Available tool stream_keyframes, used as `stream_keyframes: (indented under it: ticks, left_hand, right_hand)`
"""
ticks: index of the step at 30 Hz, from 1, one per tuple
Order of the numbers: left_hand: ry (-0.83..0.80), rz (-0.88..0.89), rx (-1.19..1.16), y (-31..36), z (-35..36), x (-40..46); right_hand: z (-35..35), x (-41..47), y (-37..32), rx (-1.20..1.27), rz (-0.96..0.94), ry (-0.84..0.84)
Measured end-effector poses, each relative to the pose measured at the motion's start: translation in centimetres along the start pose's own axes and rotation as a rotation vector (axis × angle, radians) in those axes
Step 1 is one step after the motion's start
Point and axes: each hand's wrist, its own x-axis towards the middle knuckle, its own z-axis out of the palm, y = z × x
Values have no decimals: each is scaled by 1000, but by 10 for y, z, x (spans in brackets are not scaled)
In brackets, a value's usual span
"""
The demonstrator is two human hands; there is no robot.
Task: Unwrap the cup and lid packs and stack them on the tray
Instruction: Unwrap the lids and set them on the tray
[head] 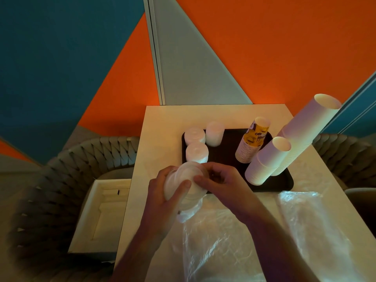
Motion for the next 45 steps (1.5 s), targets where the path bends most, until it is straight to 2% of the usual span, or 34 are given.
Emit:
stream_keyframes:
  ticks: [2, 4, 6, 7, 8, 10, 12, 14, 21, 27, 36, 39, 42, 45]
  left_hand:
    - [2, 20, 1, 0, 0, 1]
    - [-1, 32, 4, -1, -2, 3]
    - [-8, 36, 24, -3, -5, 4]
    - [-9, 35, 30, -5, -6, 4]
    - [-9, 33, 32, -5, -7, 3]
    - [-9, 14, 33, -6, -8, 2]
    - [-7, -7, 36, -9, -9, 1]
    - [7, -19, 51, -12, -11, -1]
    - [64, -33, 97, -20, -19, -5]
    - [75, -52, 85, -18, -20, -7]
    - [96, -50, 101, -17, -18, -7]
    - [98, -59, 91, -16, -16, -8]
    - [77, -63, 69, -13, -14, -7]
    - [50, -58, 58, -9, -10, -6]
  right_hand:
    - [-1, 2, 3, 6, -11, -15]
    - [-2, 6, 8, 123, 23, 2]
    - [-8, 15, 14, 352, 94, 145]
    - [-14, 21, 20, 388, 99, 235]
    - [-19, 28, 27, 299, 74, 322]
    - [-35, 43, 52, -102, -27, 407]
    - [-45, 56, 77, -431, -109, 359]
    - [-51, 69, 99, -616, -134, 319]
    - [-58, 89, 163, -991, -136, 142]
    - [-59, 82, 182, -1097, -137, 127]
    - [-54, 83, 171, -1115, -92, 128]
    - [-51, 79, 153, -1097, -65, 176]
    - [-43, 69, 113, -739, -35, 237]
    - [-26, 48, 58, -306, -11, 206]
